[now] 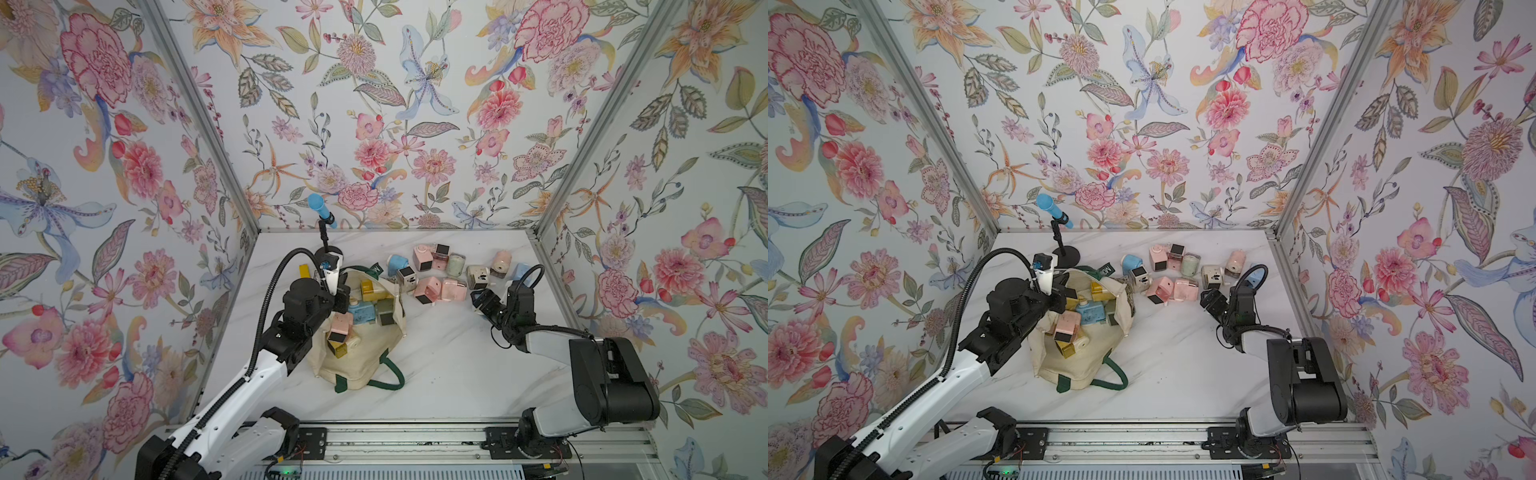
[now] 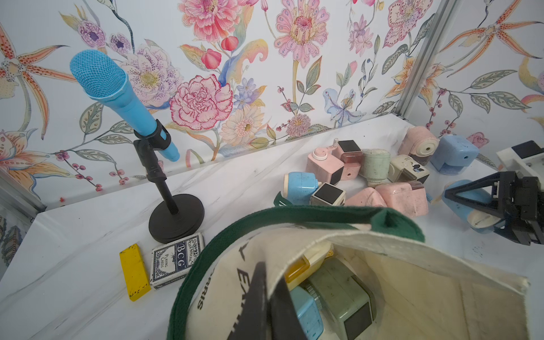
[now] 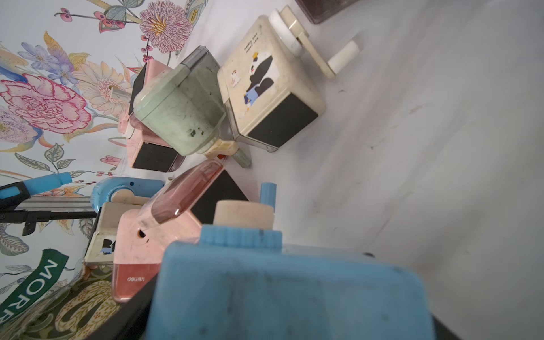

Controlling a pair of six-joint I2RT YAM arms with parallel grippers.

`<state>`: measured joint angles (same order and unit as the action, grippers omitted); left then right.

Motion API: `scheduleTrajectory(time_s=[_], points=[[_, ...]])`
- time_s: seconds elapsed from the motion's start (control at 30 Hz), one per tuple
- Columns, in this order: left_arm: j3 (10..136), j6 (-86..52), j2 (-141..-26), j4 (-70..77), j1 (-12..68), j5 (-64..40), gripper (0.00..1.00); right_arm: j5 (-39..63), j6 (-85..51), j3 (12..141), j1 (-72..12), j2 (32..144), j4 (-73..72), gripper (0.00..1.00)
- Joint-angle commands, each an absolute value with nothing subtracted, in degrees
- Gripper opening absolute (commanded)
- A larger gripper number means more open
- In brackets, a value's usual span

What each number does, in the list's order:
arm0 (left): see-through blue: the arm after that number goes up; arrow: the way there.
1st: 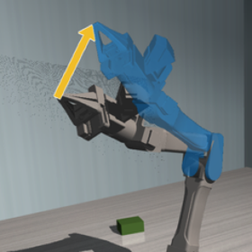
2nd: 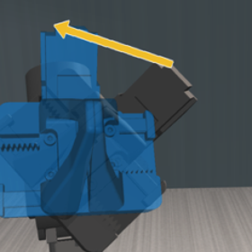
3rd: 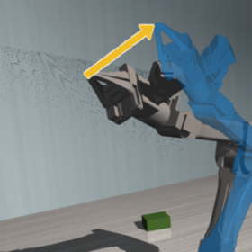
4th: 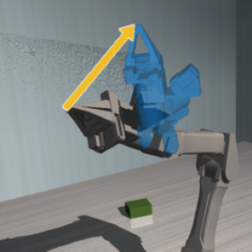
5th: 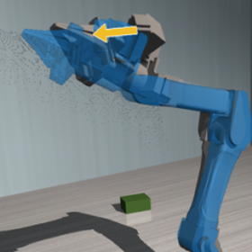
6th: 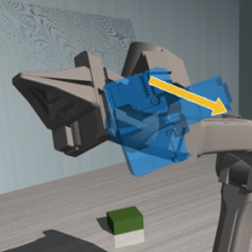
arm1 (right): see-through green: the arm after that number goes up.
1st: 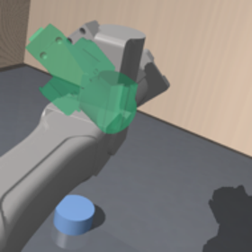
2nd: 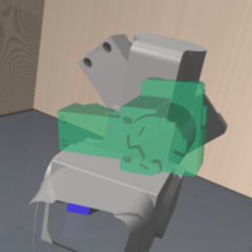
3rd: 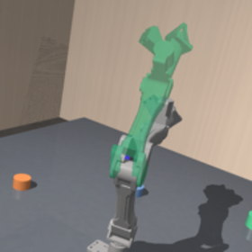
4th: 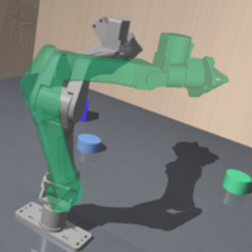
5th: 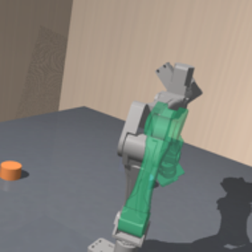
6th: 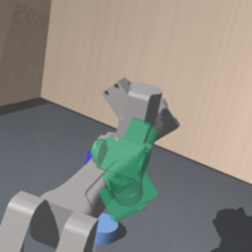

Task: Take out the pencil sharpeners from the tote bags
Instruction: Place the pencil sharpener at the center of the board.

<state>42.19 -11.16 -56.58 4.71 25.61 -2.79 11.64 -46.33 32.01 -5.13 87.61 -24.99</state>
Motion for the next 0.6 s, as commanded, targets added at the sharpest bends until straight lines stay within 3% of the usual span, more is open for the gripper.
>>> scheduleTrajectory(time_s=[0.0,0.17,0.37,0.57], points=[[44.21,-11.6,-55.37,4.71,24.87,-2.77,0.0,11.78,-45.69,36.0,-5.1,90.4,-27.27,0.79],[44.3,-11.67,-55.52,4.69,24.87,-2.9,0.0,9.37,-43.95,38.41,-5.33,93.16,-25.07,0.82],[44.38,-11.69,-55.48,4.61,24.88,-3.01,0.0,6.5,-39.81,41.72,-7.66,94.49,-20.86,0.95],[44.38,-11.6,-55.14,4.56,24.87,-2.7,0.0,5.56,-38.69,42.21,-9.02,95.2,-20.17,1.0]])
